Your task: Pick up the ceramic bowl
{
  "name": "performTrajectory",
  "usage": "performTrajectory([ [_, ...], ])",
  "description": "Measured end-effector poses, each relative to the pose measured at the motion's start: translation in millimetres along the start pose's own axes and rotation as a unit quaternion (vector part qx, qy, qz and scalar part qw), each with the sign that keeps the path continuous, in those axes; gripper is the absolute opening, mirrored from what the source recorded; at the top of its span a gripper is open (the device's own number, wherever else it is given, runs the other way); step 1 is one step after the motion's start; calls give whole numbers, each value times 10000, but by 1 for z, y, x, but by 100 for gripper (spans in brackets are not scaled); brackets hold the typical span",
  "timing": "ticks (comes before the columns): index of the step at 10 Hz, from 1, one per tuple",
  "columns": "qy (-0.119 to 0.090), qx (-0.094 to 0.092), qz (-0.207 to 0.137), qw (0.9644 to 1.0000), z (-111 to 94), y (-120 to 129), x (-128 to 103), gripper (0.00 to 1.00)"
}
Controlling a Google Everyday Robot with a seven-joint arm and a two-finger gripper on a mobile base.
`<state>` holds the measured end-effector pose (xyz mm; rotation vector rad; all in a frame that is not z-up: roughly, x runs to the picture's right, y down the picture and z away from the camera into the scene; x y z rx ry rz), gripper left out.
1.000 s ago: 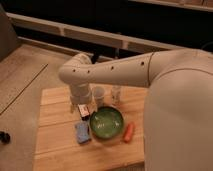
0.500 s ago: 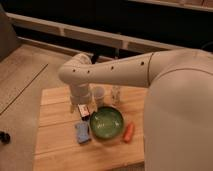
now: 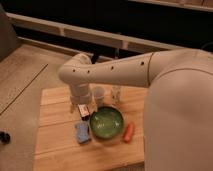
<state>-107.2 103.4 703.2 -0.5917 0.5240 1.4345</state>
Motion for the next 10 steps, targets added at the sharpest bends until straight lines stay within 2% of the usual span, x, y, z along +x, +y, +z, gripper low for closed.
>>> performTrajectory([
  [2, -57, 72, -49, 9999, -2, -1, -1, 65],
  [3, -163, 183, -157, 9996, -4, -1, -4, 65],
  [4, -385, 368, -495, 9973, -6, 5, -11, 65],
  [5, -533, 524, -857, 9935, -5, 11, -15, 65],
  [7, -582, 662, -1086, 9902, 8, 5, -21, 65],
  [9, -604, 569, -1022, 9913, 20, -2, -27, 65],
  [10, -620, 431, -952, 9926, 29, -4, -30, 65],
])
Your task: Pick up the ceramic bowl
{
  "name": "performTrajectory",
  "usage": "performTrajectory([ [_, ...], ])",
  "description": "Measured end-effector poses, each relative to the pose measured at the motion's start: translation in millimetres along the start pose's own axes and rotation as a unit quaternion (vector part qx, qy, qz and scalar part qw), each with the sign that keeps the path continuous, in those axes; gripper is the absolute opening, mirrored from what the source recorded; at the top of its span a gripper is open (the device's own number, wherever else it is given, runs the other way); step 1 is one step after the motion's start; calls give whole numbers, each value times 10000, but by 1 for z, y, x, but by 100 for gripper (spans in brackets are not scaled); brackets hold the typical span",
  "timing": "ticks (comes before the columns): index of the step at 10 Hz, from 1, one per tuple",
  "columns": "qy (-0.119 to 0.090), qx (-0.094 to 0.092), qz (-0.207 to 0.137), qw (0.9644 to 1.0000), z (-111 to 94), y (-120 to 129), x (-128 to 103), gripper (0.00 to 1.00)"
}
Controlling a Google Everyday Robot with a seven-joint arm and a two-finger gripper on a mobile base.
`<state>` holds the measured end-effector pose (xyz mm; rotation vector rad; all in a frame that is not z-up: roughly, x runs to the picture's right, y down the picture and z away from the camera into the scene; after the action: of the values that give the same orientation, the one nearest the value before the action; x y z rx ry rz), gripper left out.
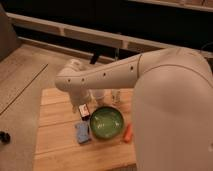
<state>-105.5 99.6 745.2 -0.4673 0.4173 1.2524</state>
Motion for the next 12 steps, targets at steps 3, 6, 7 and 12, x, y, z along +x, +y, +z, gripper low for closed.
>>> performTrajectory([
  [3, 157, -212, 243, 9994, 38, -7, 6, 65],
  [6, 326, -168, 337, 9988, 53, -14, 14, 65],
  [7, 325, -168, 336, 9988, 53, -14, 14, 65],
  [12, -2, -406, -133, 9991, 37, 17, 0, 65],
])
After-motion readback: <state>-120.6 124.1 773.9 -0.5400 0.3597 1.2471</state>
